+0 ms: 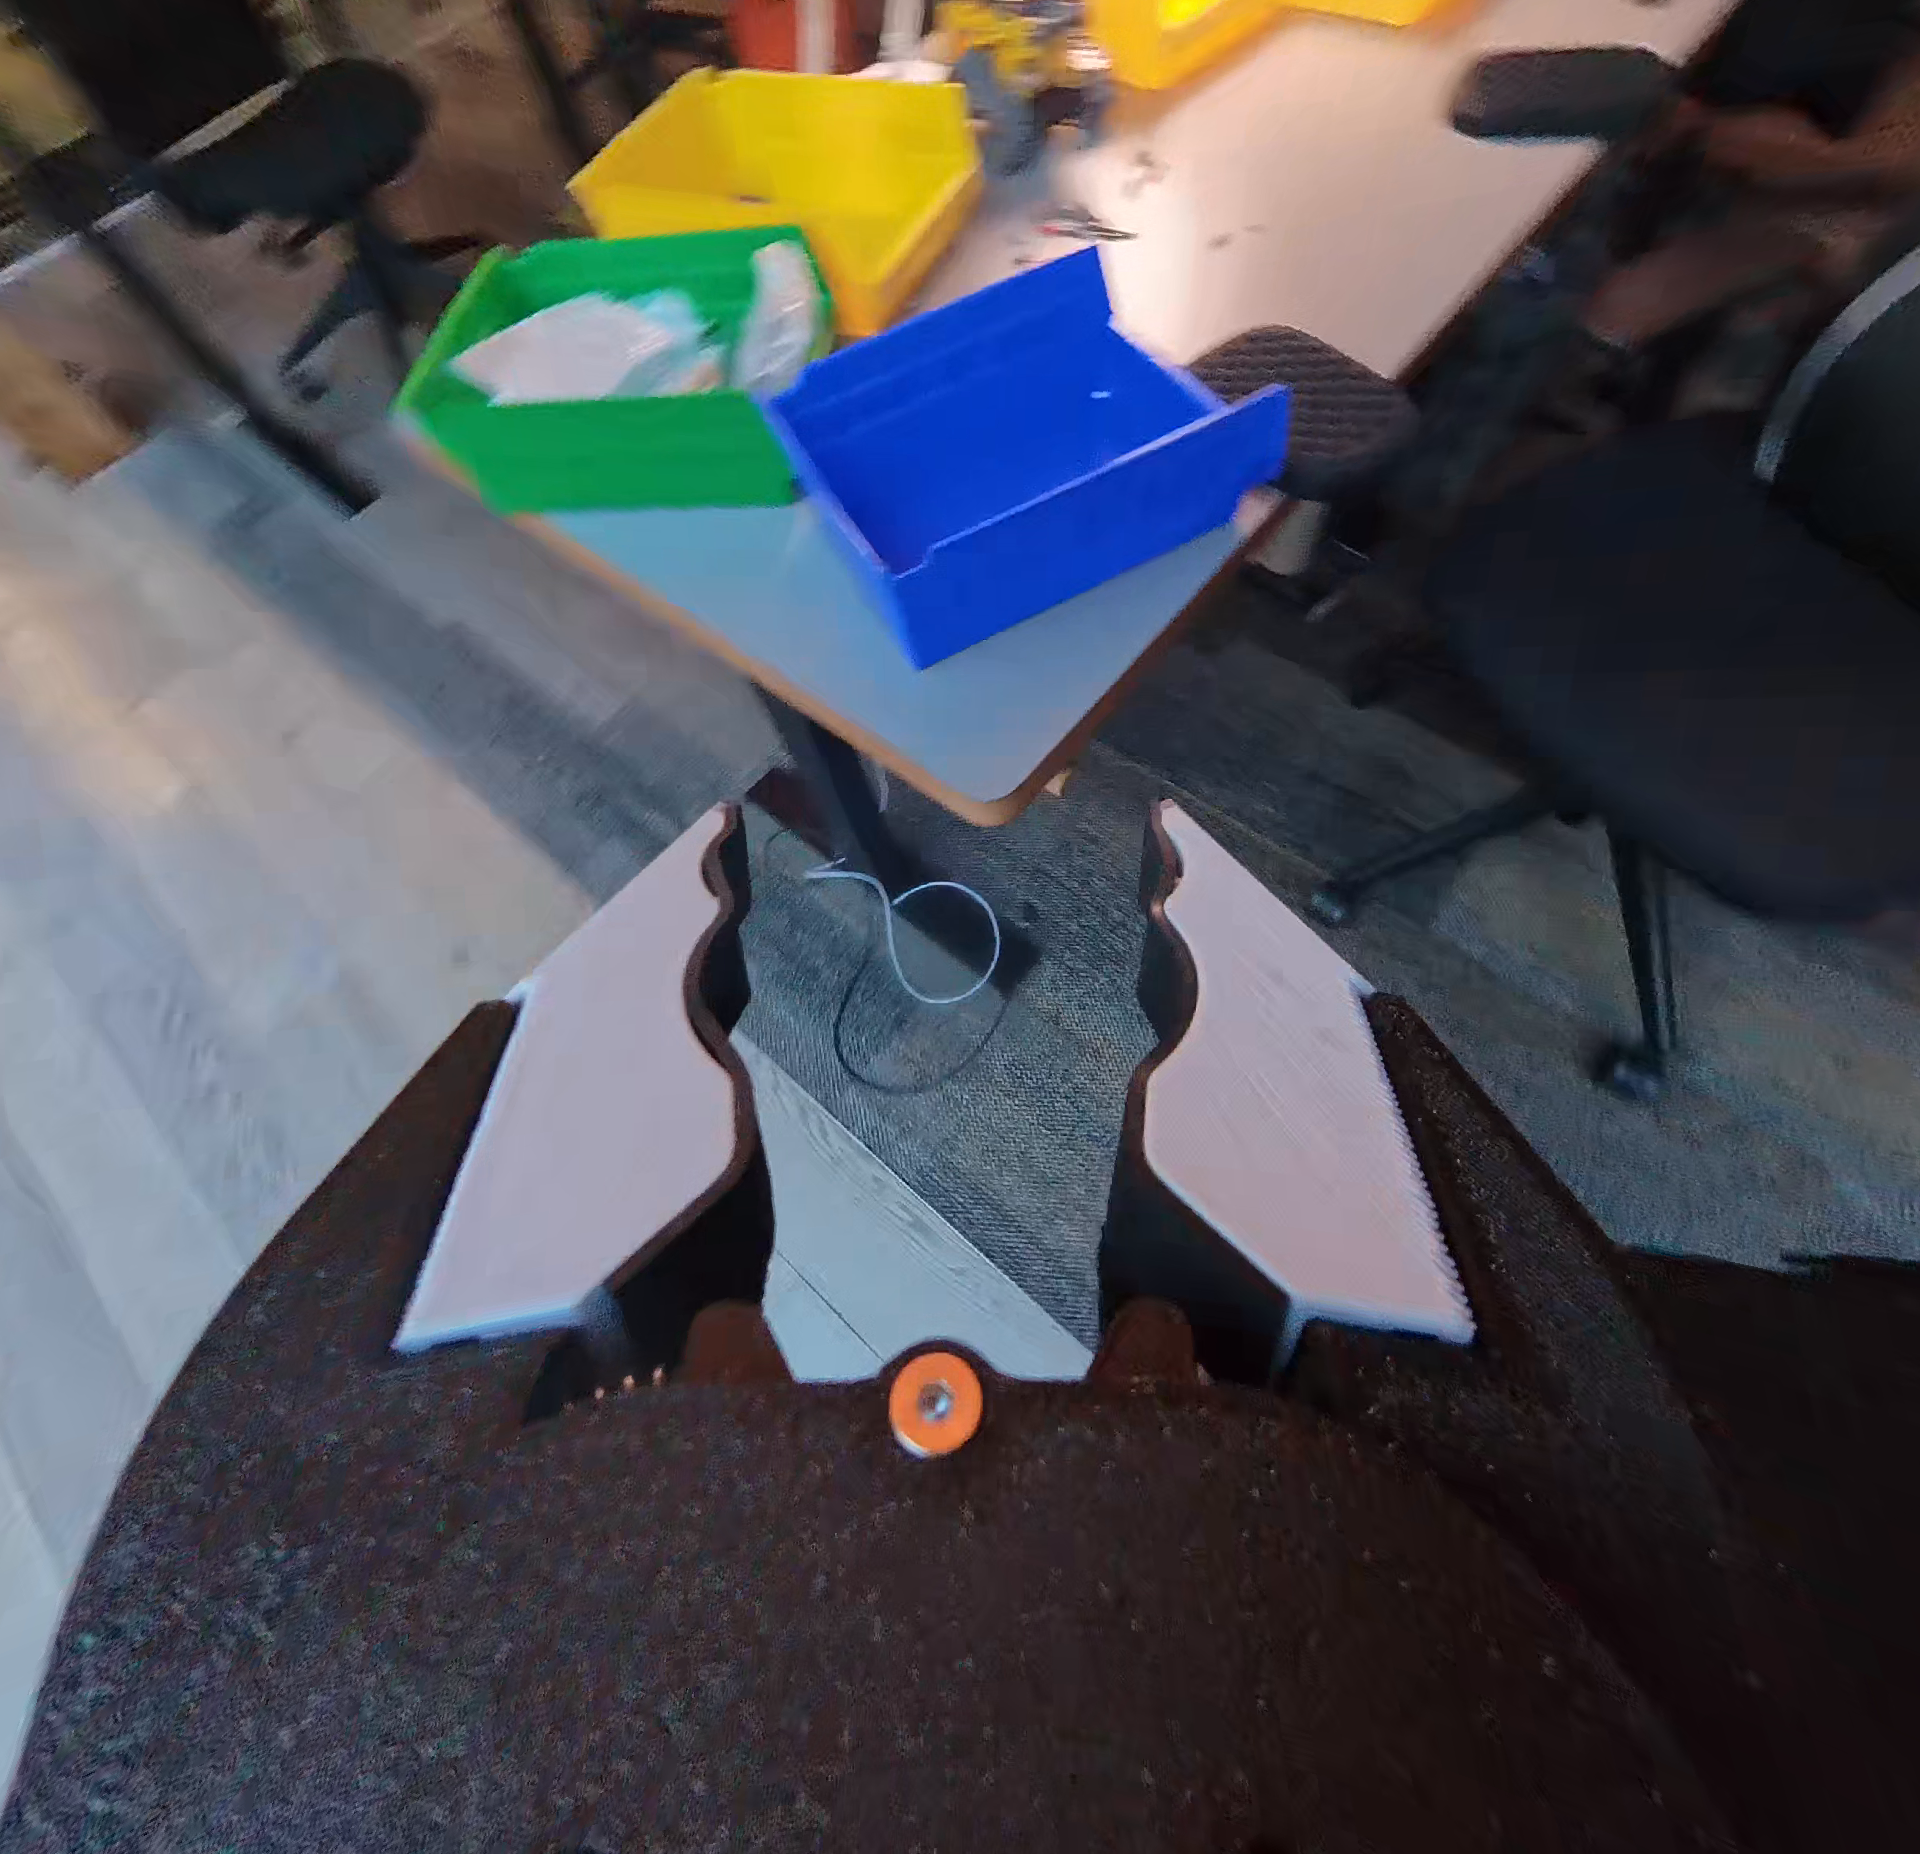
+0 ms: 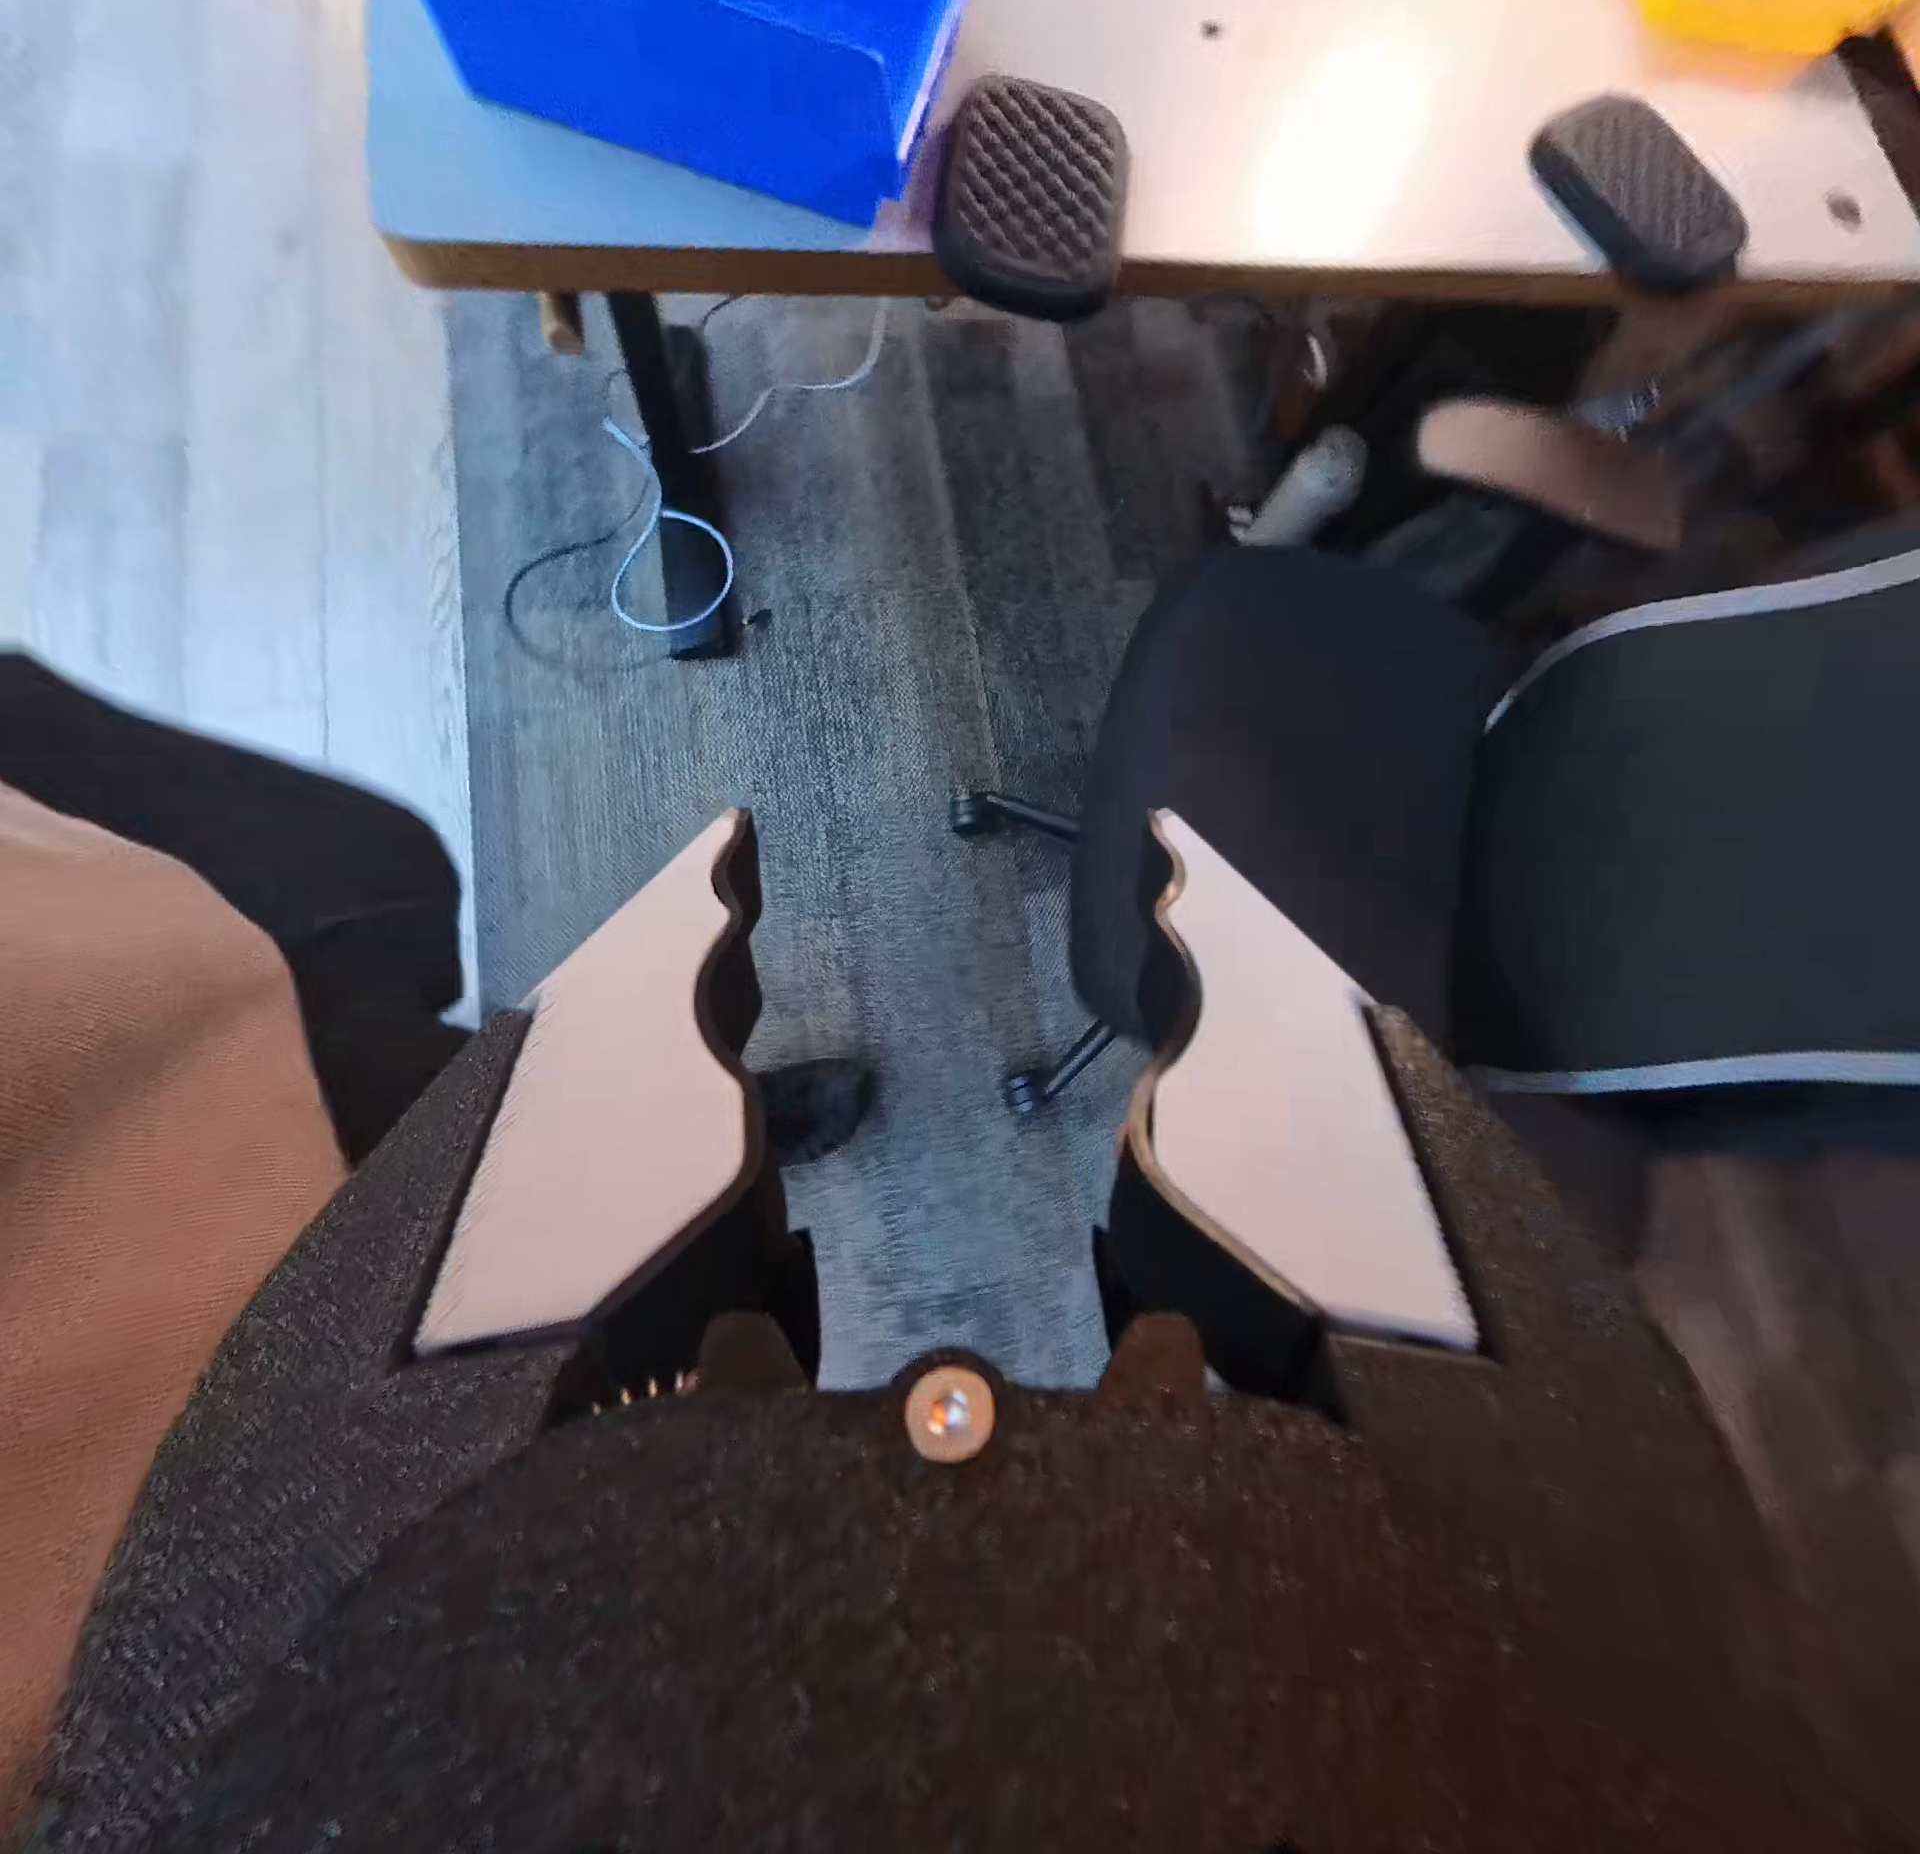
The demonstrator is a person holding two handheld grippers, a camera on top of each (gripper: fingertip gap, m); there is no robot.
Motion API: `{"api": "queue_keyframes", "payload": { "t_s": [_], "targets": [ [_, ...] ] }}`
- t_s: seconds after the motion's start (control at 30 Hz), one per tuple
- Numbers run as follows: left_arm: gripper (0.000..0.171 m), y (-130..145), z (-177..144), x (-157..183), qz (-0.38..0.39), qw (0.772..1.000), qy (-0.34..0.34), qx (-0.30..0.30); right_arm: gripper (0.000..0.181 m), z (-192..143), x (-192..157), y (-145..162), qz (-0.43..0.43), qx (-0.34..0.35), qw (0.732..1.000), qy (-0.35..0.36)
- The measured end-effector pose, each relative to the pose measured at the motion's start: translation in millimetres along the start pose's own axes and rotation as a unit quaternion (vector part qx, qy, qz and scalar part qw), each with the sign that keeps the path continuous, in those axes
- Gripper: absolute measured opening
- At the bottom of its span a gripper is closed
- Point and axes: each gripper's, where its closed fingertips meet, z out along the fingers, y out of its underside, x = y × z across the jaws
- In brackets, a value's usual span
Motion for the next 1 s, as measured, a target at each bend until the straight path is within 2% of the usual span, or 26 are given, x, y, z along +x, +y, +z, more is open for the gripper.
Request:
{"api": "queue_keyframes", "payload": {
  "t_s": [0.1,0.17,0.23,0.3,0.43,0.53,0.63,0.73,0.83,0.9,1.0],
  "targets": [
    [0.074,24.8,-21.6,13.4,-0.078,0.994,-0.076,-0.017,0.075,22.5,77.2,-34.9,-0.088,-0.007,0.996,-0.023],
    [0.072,32.5,-24.9,33.0,-0.110,0.989,-0.099,-0.022,0.075,32.7,127.4,-73.6,-0.099,0.023,0.995,-0.015],
    [0.070,33.8,-15.3,46.9,-0.120,0.985,-0.119,-0.027,0.075,44.4,167.1,-105.4,-0.091,0.049,0.995,-0.004],
    [0.071,20.4,3.6,58.4,-0.124,0.986,-0.109,-0.022,0.076,56.4,189.3,-132.1,-0.078,0.077,0.994,0.003],
    [0.075,-18.1,46.3,50.2,-0.097,0.990,-0.102,-0.001,0.077,79.7,197.4,-165.2,-0.072,0.103,0.992,-0.008],
    [0.073,-61.5,69.5,38.0,-0.109,0.988,-0.101,0.043,0.078,119.7,199.3,-174.8,-0.069,0.089,0.993,-0.030],
    [0.072,-71.8,105.1,23.1,-0.105,0.989,-0.096,0.038,0.078,160.6,200.8,-200.4,-0.060,0.094,0.993,-0.041],
    [0.073,-80.3,156.3,8.0,-0.136,0.988,-0.070,0.038,0.078,189.7,196.8,-229.3,-0.052,0.090,0.994,-0.040],
    [0.073,-111.8,200.4,-5.9,-0.150,0.985,-0.059,0.068,0.078,215.9,185.1,-250.1,-0.083,0.077,0.992,-0.053],
    [0.075,-132.4,224.9,-18.8,-0.170,0.979,-0.062,0.092,0.078,239.0,180.6,-266.5,-0.074,0.074,0.992,-0.069],
    [0.075,-164.8,244.8,-41.7,-0.189,0.969,-0.087,0.132,0.078,276.1,169.4,-306.1,-0.098,0.082,0.985,-0.112]
  ]
}}
